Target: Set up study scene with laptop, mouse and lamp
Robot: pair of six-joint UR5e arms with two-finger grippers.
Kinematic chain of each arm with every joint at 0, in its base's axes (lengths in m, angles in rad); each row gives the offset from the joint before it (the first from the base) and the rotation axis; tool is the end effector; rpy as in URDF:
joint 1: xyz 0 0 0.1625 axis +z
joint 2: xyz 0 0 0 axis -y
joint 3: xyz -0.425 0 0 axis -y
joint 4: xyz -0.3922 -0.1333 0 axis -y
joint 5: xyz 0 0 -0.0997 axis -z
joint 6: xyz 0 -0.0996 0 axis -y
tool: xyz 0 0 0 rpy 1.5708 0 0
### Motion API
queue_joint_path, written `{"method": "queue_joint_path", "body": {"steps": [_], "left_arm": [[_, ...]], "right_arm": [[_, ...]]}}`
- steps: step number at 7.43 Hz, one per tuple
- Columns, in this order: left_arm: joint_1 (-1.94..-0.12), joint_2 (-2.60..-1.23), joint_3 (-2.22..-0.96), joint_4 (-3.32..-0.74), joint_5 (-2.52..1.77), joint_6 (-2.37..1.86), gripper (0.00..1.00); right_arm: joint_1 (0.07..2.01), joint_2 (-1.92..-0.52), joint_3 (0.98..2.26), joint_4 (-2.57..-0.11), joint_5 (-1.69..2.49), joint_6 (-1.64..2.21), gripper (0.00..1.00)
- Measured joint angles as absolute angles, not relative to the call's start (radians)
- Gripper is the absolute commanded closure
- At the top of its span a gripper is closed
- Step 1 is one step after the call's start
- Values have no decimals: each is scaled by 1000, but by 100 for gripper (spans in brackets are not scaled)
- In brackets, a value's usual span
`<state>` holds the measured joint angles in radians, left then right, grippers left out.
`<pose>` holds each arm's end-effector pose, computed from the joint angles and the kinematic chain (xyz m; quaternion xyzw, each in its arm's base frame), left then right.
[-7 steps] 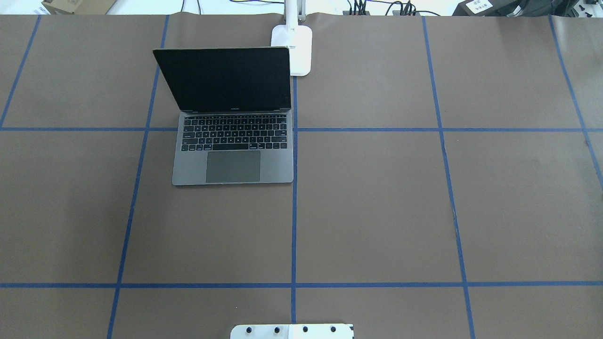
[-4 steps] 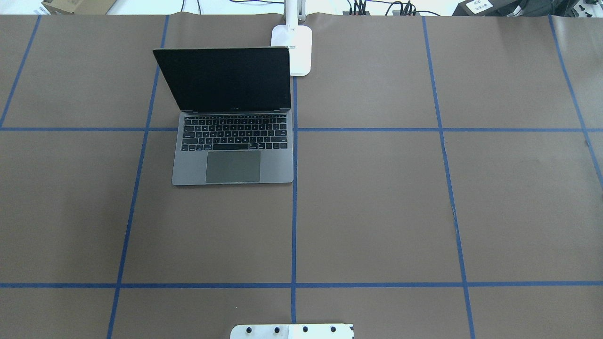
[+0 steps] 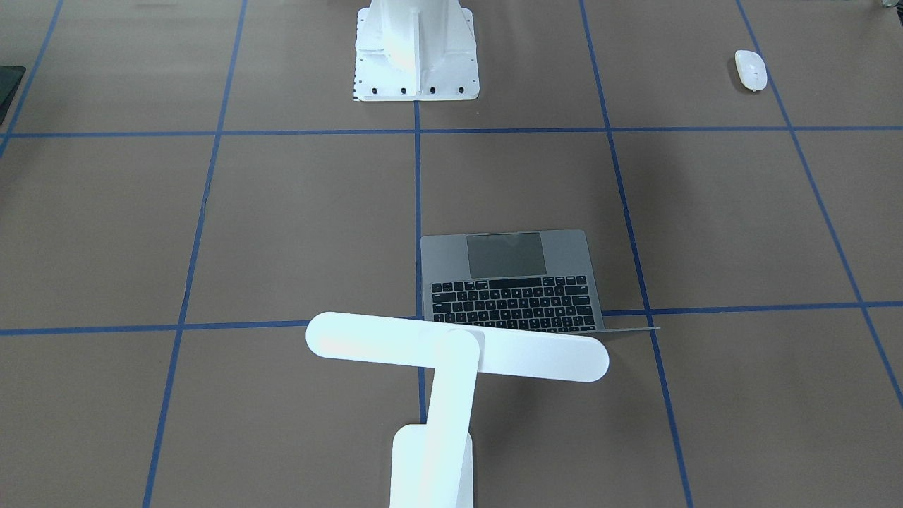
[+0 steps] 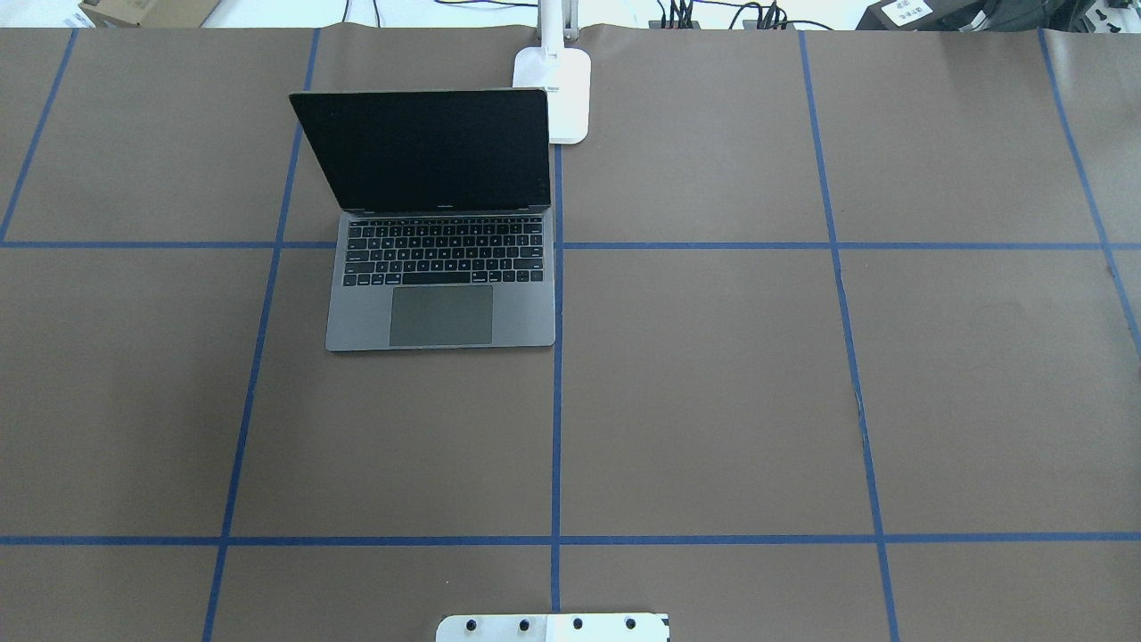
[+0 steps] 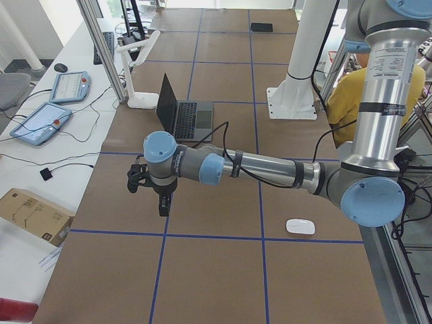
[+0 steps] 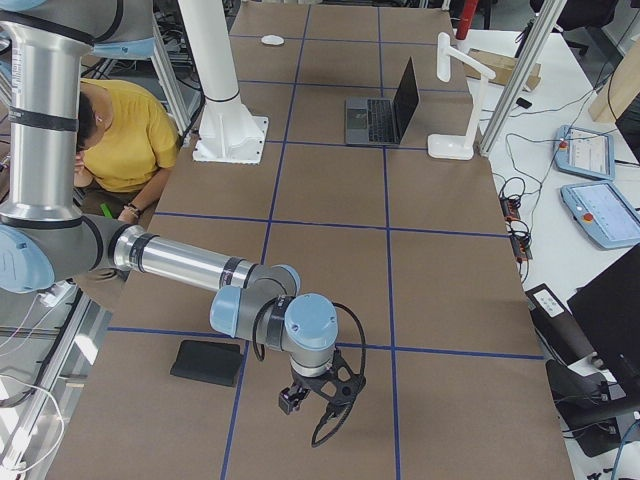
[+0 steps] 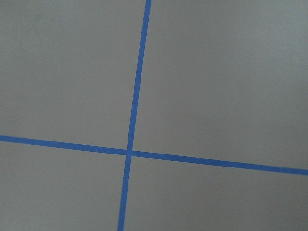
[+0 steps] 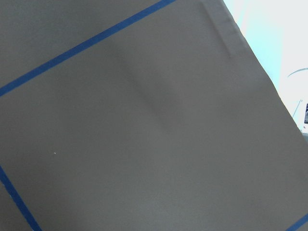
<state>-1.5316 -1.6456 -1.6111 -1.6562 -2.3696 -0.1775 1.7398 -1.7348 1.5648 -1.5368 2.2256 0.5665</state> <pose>-0.0410 -0.5349 0.5895 0.0498 0.3946 -0.0245 0.9172 0.1398 -0.3872 0.7399 -0.1264 -0.3018 0.3600 0.8737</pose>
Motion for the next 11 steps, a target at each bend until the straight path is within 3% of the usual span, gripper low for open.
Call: {"method": "queue_joint_path", "body": {"steps": [6,11], "left_arm": [[-1553,-1585,-1613,-1620,-2369,-111,0],[-1554,-1563,-1634,-1624,-2370,-110,0]], "right_arm": [[1720,-1814,1576,-1728,2385,1020,4],[1451,-1922,1572,-1740,2390,1209,4]]}}
